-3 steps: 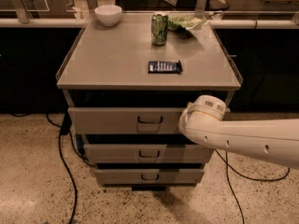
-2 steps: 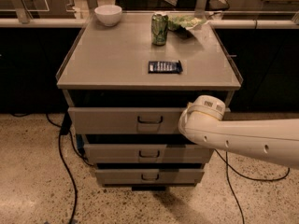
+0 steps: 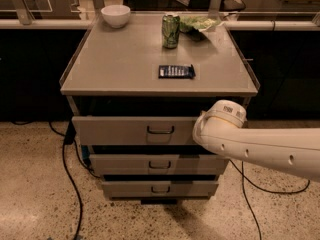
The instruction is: Open top drawer
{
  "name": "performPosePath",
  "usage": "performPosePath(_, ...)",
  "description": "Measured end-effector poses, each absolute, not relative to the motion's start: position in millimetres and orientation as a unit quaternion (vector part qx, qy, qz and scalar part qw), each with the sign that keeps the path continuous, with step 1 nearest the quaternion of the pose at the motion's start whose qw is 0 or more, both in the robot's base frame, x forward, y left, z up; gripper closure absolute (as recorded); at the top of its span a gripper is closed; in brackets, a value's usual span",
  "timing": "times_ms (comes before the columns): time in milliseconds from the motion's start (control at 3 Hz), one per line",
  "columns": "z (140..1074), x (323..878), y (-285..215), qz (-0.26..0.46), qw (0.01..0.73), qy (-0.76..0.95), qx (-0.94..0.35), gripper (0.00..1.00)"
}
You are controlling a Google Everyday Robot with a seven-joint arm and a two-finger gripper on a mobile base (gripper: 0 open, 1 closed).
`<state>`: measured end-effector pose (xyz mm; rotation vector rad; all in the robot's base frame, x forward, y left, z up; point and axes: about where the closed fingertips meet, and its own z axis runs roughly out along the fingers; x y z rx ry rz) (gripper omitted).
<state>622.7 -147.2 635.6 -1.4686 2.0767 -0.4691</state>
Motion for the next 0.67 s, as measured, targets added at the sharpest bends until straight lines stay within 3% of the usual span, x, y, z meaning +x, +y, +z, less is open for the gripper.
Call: performPosePath(667, 642, 604, -155, -0.174, 0.284, 0.771, -0.542, 1.00)
